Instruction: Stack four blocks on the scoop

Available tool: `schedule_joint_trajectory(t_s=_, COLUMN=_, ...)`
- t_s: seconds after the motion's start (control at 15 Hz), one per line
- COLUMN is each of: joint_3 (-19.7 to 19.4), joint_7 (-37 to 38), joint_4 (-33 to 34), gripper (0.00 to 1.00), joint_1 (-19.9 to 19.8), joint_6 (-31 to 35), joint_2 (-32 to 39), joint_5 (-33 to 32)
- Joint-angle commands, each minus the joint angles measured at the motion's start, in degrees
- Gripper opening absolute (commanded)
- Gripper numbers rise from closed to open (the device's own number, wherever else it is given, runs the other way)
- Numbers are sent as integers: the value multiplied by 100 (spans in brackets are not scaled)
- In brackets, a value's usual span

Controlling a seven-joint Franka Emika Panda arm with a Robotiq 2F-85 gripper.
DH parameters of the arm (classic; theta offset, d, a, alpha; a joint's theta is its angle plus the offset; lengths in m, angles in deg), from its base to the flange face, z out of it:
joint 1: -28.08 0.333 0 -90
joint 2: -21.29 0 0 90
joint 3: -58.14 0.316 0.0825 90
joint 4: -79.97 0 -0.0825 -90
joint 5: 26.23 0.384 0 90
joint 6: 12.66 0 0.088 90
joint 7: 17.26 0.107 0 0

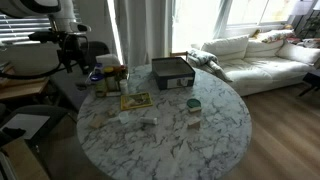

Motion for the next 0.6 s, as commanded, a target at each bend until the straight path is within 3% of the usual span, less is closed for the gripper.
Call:
schedule_joint_trajectory(t_s=0.0, joint_3=-62, joint_7=13, joint_4=10, gripper=100, joint_1=68, joint_6=-12, joint_2=5, joint_5=-12)
schedule_joint_trajectory(t_s=0.13, joint_3=-62, joint_7=13, joint_4=10, gripper=100, joint_1=68, joint_6=-12, joint_2=5, joint_5=-12)
schedule_joint_trajectory(t_s=0.27, joint_3=-103, joint_7=-479, joint_4=167, gripper=100, joint_1=112, joint_6=49, joint_2=472, joint_5=102)
schedule_joint_trajectory(t_s=0.53, joint_3=-128, joint_7=-1719, joint_4=-1, gripper=100, joint_1=118, joint_6=1152, joint_2=1150, joint_5=-163)
